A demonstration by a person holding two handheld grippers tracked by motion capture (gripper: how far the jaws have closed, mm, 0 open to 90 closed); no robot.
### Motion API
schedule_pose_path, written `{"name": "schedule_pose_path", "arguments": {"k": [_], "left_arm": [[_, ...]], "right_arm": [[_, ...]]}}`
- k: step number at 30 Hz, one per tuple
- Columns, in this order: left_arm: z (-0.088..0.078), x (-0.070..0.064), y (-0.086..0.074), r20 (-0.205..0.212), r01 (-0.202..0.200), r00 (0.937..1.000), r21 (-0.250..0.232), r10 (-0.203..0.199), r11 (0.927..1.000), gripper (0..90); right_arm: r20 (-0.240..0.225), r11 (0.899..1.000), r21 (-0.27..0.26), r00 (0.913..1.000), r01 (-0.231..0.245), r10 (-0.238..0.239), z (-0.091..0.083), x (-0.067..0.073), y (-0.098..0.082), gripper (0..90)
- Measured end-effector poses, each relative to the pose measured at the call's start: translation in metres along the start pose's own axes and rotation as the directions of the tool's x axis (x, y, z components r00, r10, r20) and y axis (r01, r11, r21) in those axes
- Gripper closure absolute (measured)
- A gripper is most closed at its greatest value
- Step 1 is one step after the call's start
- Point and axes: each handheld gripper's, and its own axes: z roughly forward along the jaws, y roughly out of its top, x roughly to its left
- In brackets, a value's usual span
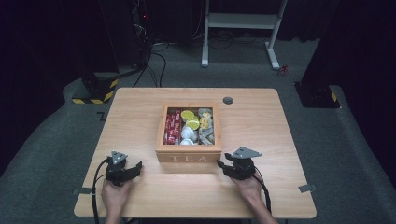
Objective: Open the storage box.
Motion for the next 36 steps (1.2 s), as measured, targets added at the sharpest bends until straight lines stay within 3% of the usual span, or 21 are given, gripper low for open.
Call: {"name": "schedule_pose_path", "arguments": {"k": [5,16,29,31,36], "left_arm": [[0.0,0.0,0.0,0.002,0.001,1.0,0.0,-0.001,1.0,27.2],[0.0,0.0,0.0,0.003,0.006,1.0,-0.002,-0.006,1.0,27.2],[0.0,0.0,0.0,0.004,0.005,1.0,0.0,-0.004,1.0,27.2],[0.0,0.0,0.0,0.004,0.005,1.0,-0.001,-0.005,1.0,27.2],[0.0,0.0,0.0,0.003,0.002,1.0,0.0,-0.002,1.0,27.1]], "right_arm": [[0.001,1.0,0.01,0.9999,0.017,-0.017,0.003,0.003,0.003,55.5],[0.027,0.999,-0.018,0.9987,0.044,-0.043,0.002,0.006,0.013,65.2],[0.008,0.997,-0.061,0.999,0.044,-0.043,-0.008,0.004,0.024,69.9],[0.021,0.997,-0.051,0.9978,0.064,-0.063,-0.008,0.005,0.026,69.6],[0.015,0.997,-0.05,0.9983,0.058,-0.057,-0.008,0.004,0.026,70.2]]}}
